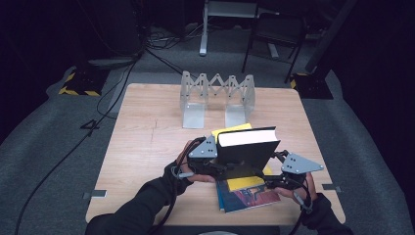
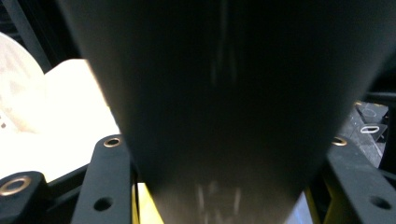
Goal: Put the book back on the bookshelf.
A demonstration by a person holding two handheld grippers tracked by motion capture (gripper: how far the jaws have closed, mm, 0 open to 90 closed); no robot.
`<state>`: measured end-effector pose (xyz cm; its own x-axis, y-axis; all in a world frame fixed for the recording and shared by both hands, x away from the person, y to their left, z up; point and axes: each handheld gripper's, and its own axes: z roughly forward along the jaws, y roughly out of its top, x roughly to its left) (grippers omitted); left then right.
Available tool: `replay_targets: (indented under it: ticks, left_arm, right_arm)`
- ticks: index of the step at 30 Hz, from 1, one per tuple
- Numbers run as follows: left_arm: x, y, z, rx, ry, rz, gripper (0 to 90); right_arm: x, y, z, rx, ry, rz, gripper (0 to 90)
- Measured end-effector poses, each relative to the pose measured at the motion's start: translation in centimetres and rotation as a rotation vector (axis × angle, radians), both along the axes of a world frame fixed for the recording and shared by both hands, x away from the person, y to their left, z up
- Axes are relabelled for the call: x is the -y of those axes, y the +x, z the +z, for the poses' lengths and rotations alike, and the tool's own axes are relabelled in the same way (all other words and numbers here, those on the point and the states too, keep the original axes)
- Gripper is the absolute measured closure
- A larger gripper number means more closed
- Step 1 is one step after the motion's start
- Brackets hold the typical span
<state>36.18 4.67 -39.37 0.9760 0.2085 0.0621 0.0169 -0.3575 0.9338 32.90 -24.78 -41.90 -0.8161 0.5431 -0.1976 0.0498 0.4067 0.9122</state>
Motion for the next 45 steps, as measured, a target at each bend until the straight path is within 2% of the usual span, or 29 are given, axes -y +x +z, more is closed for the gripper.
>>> replay_targets:
  ticks: [2, 7, 10, 14, 18, 20, 26, 29, 36, 38, 39, 42, 45]
  left_arm:
    - [0.1, 0.0, 0.4, 0.001, -0.023, -0.003, 47.1]
    - [0.2, 0.0, 1.1, 0.016, -0.039, -0.017, 47.4]
    - [0.3, 0.1, 1.7, 0.018, -0.065, -0.018, 47.4]
    - [0.5, 0.1, 2.4, 0.031, -0.071, -0.028, 47.4]
    - [0.8, 0.3, 3.4, 0.022, -0.131, -0.03, 46.6]
    - [0.8, 0.3, 3.9, 0.036, -0.119, -0.029, 46.7]
    - [0.7, 0.4, 4.0, 0.007, -0.122, -0.018, 48.7]
    - [0.7, 0.4, 4.1, 0.001, -0.122, -0.01, 49.3]
    - [0.7, -0.1, 5.1, 0.024, -0.108, 0.037, 50.8]
    - [0.7, -0.2, 5.5, 0.037, -0.094, 0.057, 51.0]
    - [0.6, -0.2, 5.6, 0.042, -0.093, 0.066, 51.1]
    - [0.2, 0.0, 5.9, 0.053, -0.086, 0.107, 51.3]
    - [-0.5, 0.3, 6.0, 0.054, -0.09, 0.134, 51.5]
  right_arm:
    - [0.0, 0.0, 0.0, 0.001, 0.0, 0.0, 29.5]
    - [-0.1, 0.0, 0.0, -0.003, -0.002, 0.002, 29.1]
    - [-0.2, 0.1, 0.0, -0.003, 0.0, 0.003, 28.4]
    - [-0.2, 0.1, 0.1, -0.006, -0.002, 0.006, 28.0]
    - [-0.2, 0.2, 0.1, -0.01, 0.001, 0.008, 27.4]
    - [-0.2, 0.2, 0.1, -0.012, 0.002, 0.004, 27.4]
    - [0.5, 0.1, 0.1, -0.012, 0.012, -0.001, 31.8]
    - [1.6, 0.1, 0.4, -0.013, 0.022, -0.01, 31.1]
    - [5.1, 0.7, -0.2, -0.037, -0.026, -0.146, 30.8]
    - [5.8, 1.0, -0.7, -0.063, -0.034, -0.182, 30.7]
    - [6.2, 1.3, -1.0, -0.075, -0.055, -0.203, 30.5]
    - [6.7, 1.8, -1.6, -0.114, -0.053, -0.228, 30.5]
    - [6.9, 2.3, -2.1, -0.136, -0.076, -0.257, 30.4]
